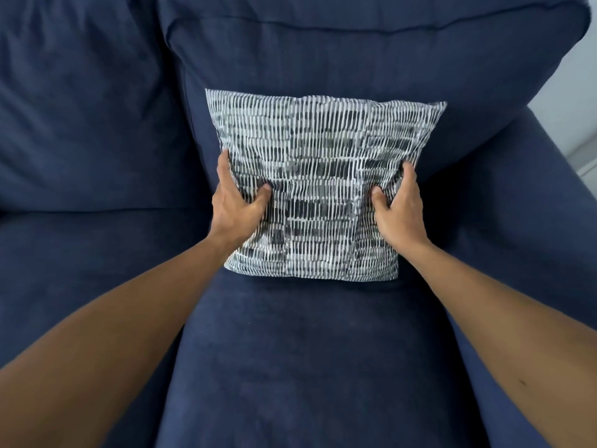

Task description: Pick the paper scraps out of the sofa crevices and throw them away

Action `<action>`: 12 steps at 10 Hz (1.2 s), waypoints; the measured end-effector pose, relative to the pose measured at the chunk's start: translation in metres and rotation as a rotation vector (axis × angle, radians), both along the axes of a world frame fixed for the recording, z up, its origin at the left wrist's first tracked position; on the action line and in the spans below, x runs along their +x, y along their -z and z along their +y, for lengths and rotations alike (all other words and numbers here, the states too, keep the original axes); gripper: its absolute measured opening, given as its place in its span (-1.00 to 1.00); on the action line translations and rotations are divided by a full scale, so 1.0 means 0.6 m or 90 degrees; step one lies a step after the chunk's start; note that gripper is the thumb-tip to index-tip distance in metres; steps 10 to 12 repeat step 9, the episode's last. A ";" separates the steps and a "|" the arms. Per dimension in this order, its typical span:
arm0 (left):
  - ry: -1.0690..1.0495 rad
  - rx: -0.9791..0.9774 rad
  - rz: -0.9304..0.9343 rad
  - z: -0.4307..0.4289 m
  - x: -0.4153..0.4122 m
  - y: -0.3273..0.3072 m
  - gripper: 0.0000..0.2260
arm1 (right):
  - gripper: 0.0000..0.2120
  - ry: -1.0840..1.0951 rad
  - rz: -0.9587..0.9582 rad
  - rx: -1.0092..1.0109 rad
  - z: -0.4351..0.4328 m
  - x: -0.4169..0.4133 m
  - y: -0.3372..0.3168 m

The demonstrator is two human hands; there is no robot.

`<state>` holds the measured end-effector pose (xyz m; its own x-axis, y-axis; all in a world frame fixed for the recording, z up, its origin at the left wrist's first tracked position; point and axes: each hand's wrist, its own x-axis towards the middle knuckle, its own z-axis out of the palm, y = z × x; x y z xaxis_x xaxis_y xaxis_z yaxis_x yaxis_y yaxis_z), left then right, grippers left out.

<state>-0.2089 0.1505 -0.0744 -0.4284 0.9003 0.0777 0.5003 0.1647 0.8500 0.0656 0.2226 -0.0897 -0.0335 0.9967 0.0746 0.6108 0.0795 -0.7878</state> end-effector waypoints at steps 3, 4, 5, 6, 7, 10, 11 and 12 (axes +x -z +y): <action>0.003 0.002 0.036 -0.008 -0.002 -0.007 -0.18 | -0.23 -0.025 -0.005 -0.046 -0.001 0.018 0.005; 0.006 -0.001 0.095 -0.015 -0.002 -0.029 -0.22 | -0.18 -0.056 -0.018 -0.067 -0.006 0.024 -0.014; 0.040 -0.029 0.160 -0.017 -0.002 -0.064 -0.27 | -0.16 -0.092 -0.051 -0.078 -0.018 0.027 -0.051; 0.115 -0.097 0.200 -0.015 0.000 -0.111 -0.29 | -0.13 -0.109 -0.169 -0.072 -0.030 0.026 -0.104; 0.147 -0.127 0.248 -0.020 0.002 -0.165 -0.28 | -0.12 -0.126 -0.299 -0.078 -0.041 0.026 -0.168; 0.178 -0.125 0.369 -0.063 0.003 -0.331 -0.28 | -0.08 -0.116 -0.371 -0.036 -0.072 0.024 -0.342; 0.178 -0.125 0.369 -0.063 0.003 -0.331 -0.28 | -0.08 -0.116 -0.371 -0.036 -0.072 0.024 -0.342; 0.178 -0.125 0.369 -0.063 0.003 -0.331 -0.28 | -0.08 -0.116 -0.371 -0.036 -0.072 0.024 -0.342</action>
